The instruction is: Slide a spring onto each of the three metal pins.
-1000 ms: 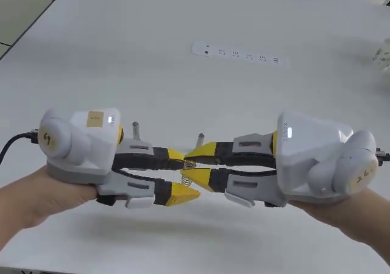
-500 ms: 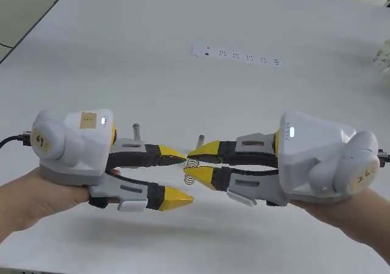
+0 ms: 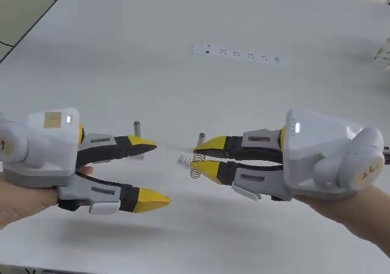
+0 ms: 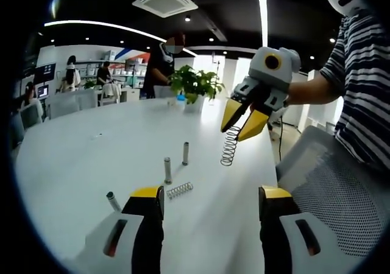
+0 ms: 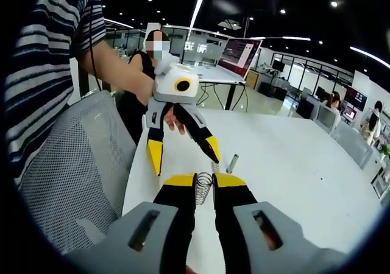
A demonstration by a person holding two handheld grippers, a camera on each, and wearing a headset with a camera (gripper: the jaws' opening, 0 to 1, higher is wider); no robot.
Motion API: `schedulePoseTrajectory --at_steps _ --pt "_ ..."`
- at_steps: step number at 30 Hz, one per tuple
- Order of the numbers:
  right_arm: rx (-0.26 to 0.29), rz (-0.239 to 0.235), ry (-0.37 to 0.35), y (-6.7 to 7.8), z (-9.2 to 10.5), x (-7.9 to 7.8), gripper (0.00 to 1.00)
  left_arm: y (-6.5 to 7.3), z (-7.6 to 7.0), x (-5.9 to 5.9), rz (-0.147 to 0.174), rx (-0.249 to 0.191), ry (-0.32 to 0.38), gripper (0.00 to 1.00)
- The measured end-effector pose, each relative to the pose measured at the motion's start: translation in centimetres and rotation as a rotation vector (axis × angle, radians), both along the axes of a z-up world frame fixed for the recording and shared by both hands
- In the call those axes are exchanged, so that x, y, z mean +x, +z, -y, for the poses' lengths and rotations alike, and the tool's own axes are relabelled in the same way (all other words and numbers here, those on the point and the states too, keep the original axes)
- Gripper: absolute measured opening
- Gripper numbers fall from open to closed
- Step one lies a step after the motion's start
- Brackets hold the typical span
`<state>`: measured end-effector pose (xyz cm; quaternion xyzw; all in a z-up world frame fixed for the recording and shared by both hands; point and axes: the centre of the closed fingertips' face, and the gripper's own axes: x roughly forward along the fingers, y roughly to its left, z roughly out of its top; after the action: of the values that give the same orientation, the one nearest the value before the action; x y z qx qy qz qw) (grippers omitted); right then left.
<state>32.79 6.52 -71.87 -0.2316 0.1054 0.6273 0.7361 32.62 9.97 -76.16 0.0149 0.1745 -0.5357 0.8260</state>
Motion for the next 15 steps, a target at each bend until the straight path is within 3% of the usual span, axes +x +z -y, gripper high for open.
schedulePoseTrajectory --at_steps 6,11,15 --pt "0.000 0.003 -0.016 -0.1 0.1 0.4 0.12 -0.4 -1.7 0.3 -0.010 0.014 0.061 0.68" --pt "-0.003 0.008 -0.027 -0.1 0.3 0.7 0.12 -0.6 -2.9 0.8 -0.004 0.020 0.126 0.82" --pt "-0.005 0.011 -0.036 -0.2 0.6 0.9 0.12 -0.7 -3.6 0.7 -0.008 0.022 0.146 0.85"
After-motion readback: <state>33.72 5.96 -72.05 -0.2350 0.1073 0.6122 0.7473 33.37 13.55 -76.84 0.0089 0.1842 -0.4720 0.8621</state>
